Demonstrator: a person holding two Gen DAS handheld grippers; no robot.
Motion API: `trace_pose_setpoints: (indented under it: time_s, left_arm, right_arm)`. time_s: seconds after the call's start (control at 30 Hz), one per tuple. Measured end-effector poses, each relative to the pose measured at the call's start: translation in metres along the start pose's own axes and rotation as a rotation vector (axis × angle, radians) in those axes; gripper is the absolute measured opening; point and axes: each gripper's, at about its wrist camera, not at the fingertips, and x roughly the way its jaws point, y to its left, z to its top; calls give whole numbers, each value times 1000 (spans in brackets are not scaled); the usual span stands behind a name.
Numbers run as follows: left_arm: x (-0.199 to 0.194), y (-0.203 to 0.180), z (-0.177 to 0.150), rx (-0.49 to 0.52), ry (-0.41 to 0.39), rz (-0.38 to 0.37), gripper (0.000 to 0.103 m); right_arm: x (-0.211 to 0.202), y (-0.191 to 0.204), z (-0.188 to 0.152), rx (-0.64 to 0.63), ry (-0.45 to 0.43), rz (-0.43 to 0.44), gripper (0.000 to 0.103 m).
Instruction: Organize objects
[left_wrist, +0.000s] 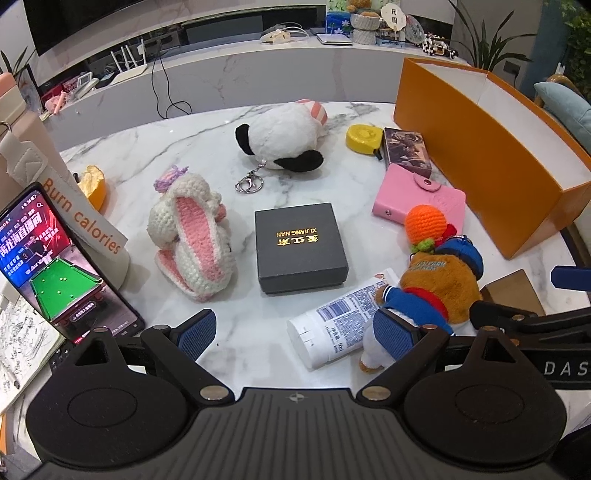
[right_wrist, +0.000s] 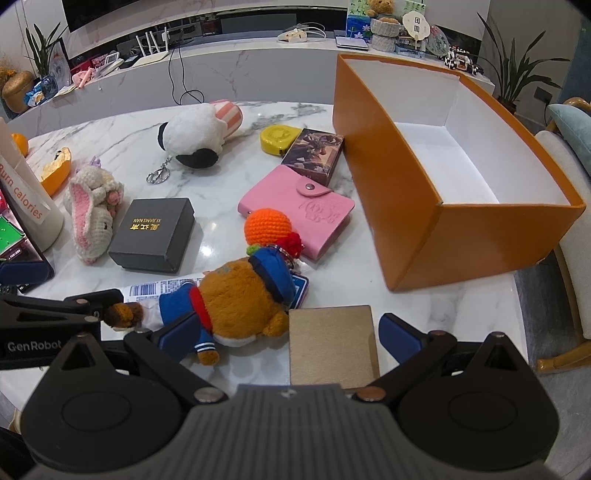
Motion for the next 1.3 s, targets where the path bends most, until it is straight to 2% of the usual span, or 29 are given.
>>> trace_pose_setpoints:
  time_s: [0.3,0.63,0.87,1.0,1.2,1.3]
  left_arm:
    - [6,-3,1,5,3,-14,103]
    - [-1,-36,-2,128,-44,-183,103]
    - [6,-52,-7,189,-30,-222,103]
    - [11,-50,-7,169,-13,-243,103]
    - [23,-42,-5,121,31,-309,103]
    - [24,-45,-6,159,59,-314,103]
  right_arm:
    - [-2,-13,-2,2,-14,-17,102]
    - [17,-38,-16,1,33,-70,102]
    - [20,-43,-17,27,28,-39,102]
    - [24,-45,-16,47,20,-25,102]
    - [34,-55,-12,140,67,48,102]
    - [40,-63,-11,206,112,94,102]
